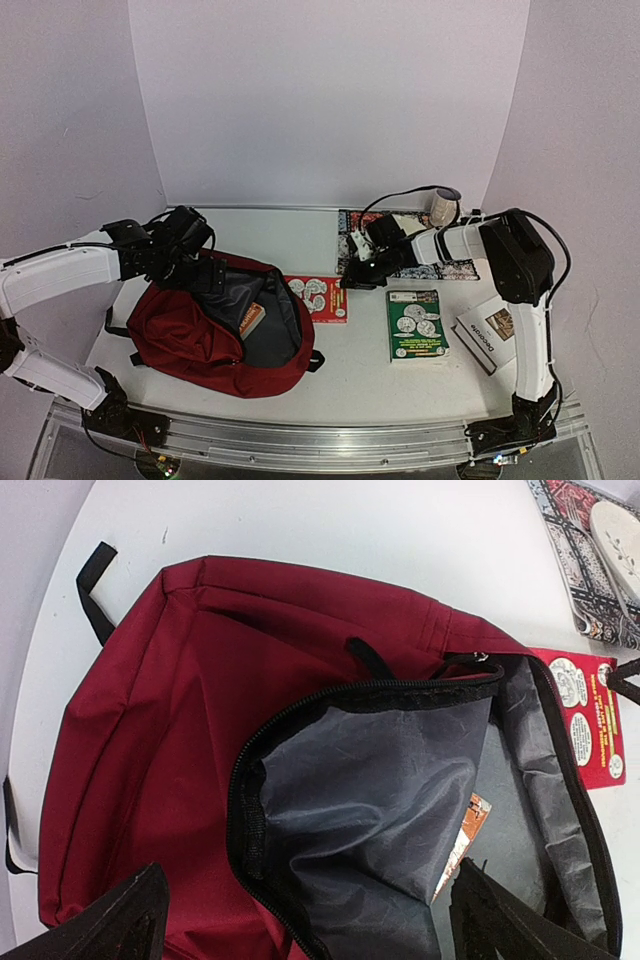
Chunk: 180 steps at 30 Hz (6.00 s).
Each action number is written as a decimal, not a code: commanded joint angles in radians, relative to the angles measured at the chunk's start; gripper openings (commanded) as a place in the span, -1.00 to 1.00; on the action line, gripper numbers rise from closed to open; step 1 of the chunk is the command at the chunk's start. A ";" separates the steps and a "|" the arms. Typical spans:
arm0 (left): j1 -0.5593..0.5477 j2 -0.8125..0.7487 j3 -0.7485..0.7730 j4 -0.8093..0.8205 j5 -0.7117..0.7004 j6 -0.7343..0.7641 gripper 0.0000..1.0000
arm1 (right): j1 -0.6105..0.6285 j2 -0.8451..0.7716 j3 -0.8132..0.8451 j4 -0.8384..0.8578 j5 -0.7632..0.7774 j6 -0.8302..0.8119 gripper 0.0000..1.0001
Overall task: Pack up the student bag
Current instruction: Move the book to the center of the board, then move the card case to the corner of the board, then pick up the book from the center of the board.
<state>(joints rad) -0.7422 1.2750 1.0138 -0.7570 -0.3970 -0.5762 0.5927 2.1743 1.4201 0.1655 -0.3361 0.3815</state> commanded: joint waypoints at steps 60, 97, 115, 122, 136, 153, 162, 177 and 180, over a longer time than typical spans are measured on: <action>0.002 0.024 0.056 0.079 0.116 0.031 0.99 | 0.147 -0.009 0.083 -0.289 -0.138 -0.249 -0.81; -0.302 0.211 0.174 0.167 0.272 -0.151 0.86 | 0.185 -0.422 -0.321 -0.273 0.091 0.092 -0.16; -0.498 0.496 0.255 0.257 0.390 -0.195 0.27 | 0.177 -0.317 -0.289 -0.294 0.077 0.060 0.09; -0.486 0.578 0.258 0.277 0.387 -0.188 0.11 | 0.177 -0.311 -0.286 -0.289 0.053 0.065 0.12; -0.313 0.627 0.125 0.385 0.434 -0.191 0.05 | 0.189 -0.292 -0.307 -0.255 -0.007 0.089 0.20; -0.262 0.606 0.105 0.467 0.566 -0.202 -0.09 | 0.200 -0.288 -0.371 -0.191 -0.046 0.159 0.22; -0.277 0.641 0.096 0.572 0.653 -0.253 -0.18 | 0.224 -0.287 -0.360 -0.103 -0.162 0.174 0.17; -0.270 0.582 0.061 0.605 0.543 -0.288 -0.18 | 0.237 -0.393 -0.365 -0.047 -0.267 0.192 -0.04; -0.269 0.569 0.052 0.605 0.530 -0.287 -0.16 | 0.237 -0.395 -0.372 -0.047 -0.249 0.198 -0.05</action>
<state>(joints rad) -1.0016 1.8788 1.0816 -0.2417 0.1436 -0.8618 0.7979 1.8329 1.0509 0.0285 -0.4902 0.5734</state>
